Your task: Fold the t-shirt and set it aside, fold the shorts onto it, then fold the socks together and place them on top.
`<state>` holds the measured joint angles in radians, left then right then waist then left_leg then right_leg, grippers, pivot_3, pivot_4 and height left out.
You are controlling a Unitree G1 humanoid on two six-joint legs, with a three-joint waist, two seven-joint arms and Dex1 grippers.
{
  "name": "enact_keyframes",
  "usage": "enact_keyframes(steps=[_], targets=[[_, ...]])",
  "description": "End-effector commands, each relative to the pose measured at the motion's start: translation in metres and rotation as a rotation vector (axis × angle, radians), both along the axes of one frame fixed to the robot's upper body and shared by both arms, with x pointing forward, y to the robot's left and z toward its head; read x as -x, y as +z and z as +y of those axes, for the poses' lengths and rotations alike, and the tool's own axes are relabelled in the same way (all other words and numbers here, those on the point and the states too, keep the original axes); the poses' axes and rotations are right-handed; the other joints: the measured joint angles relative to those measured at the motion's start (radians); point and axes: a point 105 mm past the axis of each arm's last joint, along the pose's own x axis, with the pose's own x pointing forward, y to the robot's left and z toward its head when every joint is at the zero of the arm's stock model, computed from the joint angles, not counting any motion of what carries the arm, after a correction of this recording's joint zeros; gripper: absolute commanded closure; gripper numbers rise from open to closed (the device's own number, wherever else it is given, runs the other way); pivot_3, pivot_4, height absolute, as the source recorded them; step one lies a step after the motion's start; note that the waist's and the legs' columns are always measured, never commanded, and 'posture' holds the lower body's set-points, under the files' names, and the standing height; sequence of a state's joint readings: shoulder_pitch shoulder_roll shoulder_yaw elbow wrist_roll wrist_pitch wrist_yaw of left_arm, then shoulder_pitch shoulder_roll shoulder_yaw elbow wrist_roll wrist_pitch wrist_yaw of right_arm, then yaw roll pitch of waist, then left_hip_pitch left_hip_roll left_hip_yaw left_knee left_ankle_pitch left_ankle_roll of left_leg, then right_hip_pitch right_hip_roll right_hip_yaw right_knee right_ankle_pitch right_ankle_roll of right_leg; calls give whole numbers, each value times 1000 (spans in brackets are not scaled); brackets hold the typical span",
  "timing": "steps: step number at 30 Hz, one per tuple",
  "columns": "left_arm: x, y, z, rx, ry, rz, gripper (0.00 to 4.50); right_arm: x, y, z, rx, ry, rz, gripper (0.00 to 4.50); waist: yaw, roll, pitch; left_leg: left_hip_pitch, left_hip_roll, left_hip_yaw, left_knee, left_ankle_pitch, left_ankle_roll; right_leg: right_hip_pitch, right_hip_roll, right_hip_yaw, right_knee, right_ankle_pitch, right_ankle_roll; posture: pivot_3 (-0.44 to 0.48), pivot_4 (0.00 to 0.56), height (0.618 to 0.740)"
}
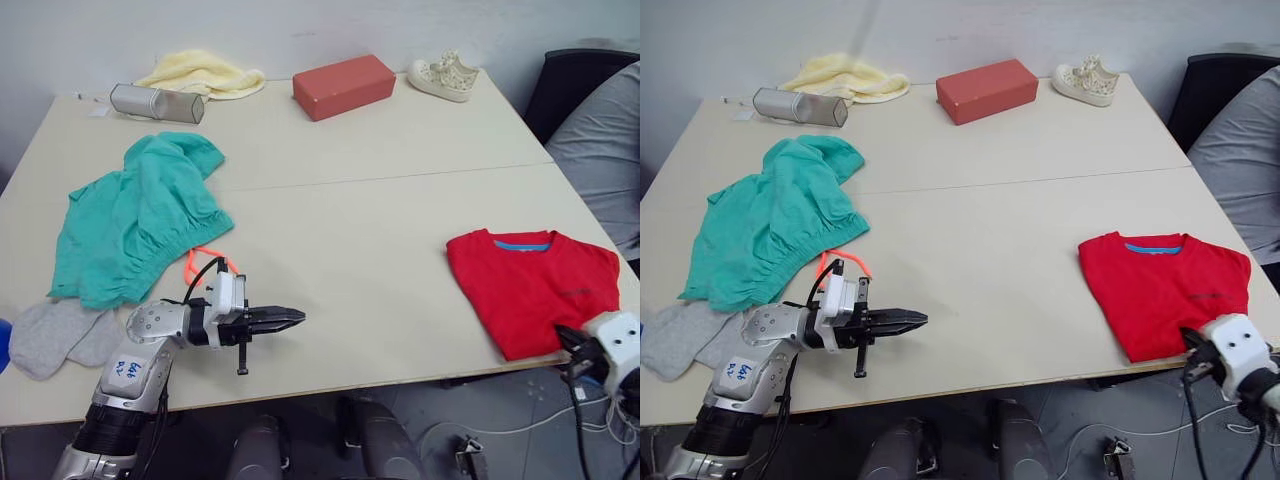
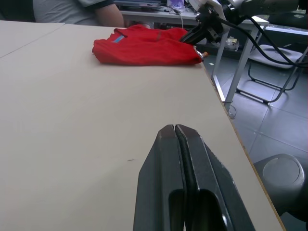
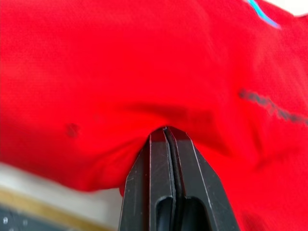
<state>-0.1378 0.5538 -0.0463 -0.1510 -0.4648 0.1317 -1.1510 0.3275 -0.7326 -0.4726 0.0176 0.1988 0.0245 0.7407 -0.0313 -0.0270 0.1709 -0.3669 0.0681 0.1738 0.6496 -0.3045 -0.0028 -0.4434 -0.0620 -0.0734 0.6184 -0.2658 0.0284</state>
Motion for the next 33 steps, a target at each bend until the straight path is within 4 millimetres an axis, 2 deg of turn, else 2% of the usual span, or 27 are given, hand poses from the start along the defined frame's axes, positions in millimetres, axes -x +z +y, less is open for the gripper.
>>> enact_keyframes(steps=[1, 4, 8, 10, 12, 17, 22, 27, 31, 33], targets=[[3, 10, 2, 6, 0, -38, 4500, -1, -6, 16, -18, 42, 22, 4468, 0, 0, 0, 0, 0, 0, 0, 0, 0, 0, 0, 0, 0, 0, 0, 0, 150, 740], [4, 9, 3, 5, 5, -38, 4500, 2, -7, 12, -6, 18, 34, 4468, 1, -1, 0, 0, 0, -1, 0, 1, 0, 0, 0, 0, 0, 1, -1, 0, 150, 740], [4, 9, 2, 7, 10, -38, 4500, 17, 1, -12, 36, -48, 34, 4468, 5, -1, 0, 0, 0, -2, -1, 1, -1, 0, 0, -1, 0, 0, -1, 0, 150, 740], [4, 8, 2, 8, 12, -39, 4500, 20, 13, -14, 24, -25, -18, 4468, 10, -1, 0, -1, -1, -3, -1, 1, 0, 0, 0, -1, 0, 0, -1, 0, 150, 740], [3, 8, 2, 10, 13, -41, 4500, 21, 26, -8, -9, 25, -70, 4468, 10, -1, 0, -1, -1, -3, -1, 0, 1, -1, -1, -1, 0, -1, 0, 0, 150, 740], [2, 8, 0, 13, 9, -41, 4500, 15, 33, 11, -68, 106, -122, 4468, 2, -1, 0, -1, -1, -2, 0, 0, 1, 0, 0, -1, 0, -1, 0, 0, 150, 740], [3, 7, -2, 15, 2, -39, 4500, 8, 15, 40, -134, 178, -102, 4468, 4, 0, 0, 0, -1, -4, -1, 1, 0, 0, 1, -1, 1, 0, -1, 0, 150, 740], [3, 8, 1, 7, 5, -40, 4500, 13, -12, 47, -157, 167, 0, 4468, 6, -1, 0, -1, -2, -4, -1, 0, 0, -1, 0, -1, 1, -1, -1, 0, 150, 740], [1, 10, 7, -5, 21, -45, 4500, 24, -11, 64, -223, 269, 23, 4468, 7, -2, -1, -1, -1, -4, -1, 0, 1, 0, 0, -1, 0, -1, -1, 0, 150, 740], [2, 11, 12, -13, 34, -47, 4500, 26, 3, 66, -229, 294, -28, 4468, 7, -2, -1, -1, -1, -5, -1, 0, 1, 0, 0, -2, 1, -1, -2, 0, 150, 740]])
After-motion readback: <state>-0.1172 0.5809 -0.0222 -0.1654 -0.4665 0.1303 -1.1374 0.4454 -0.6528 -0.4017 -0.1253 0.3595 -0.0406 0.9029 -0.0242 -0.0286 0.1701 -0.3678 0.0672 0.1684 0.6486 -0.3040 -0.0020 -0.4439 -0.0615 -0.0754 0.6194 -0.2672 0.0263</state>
